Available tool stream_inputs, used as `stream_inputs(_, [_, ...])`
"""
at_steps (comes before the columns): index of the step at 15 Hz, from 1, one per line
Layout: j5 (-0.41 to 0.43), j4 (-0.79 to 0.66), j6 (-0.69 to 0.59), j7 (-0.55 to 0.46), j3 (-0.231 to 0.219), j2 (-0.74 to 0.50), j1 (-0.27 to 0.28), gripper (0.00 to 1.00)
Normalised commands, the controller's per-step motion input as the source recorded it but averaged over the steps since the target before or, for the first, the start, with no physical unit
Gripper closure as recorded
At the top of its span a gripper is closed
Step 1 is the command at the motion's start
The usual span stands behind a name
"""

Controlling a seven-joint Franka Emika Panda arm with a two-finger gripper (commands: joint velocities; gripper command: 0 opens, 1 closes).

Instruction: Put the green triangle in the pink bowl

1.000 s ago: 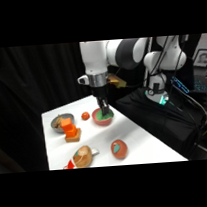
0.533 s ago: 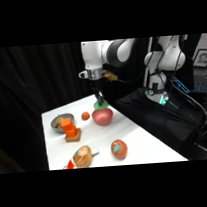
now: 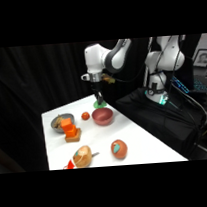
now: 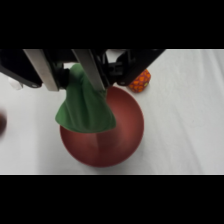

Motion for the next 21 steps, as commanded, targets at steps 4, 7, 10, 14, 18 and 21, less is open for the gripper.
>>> stream_inputs(4, [0.257, -0.01, 0.31, -0.33, 0.002, 0.19, -0.065, 0.93])
stream_inputs(7, [0.244, 0.06, 0.28, -0.32, 0.045, 0.24, -0.1, 0.93])
stream_inputs(10, [0.176, 0.09, 0.22, -0.24, 0.084, 0.21, -0.113, 0.84])
stream_inputs(14, [0.099, 0.11, 0.13, -0.18, 0.096, 0.14, -0.117, 0.36])
stream_inputs(18, [0.109, 0.1, -0.09, -0.25, 0.105, -0.01, -0.149, 0.02])
stream_inputs(21, [0.087, 0.09, -0.27, -0.25, 0.076, -0.11, -0.134, 0.0])
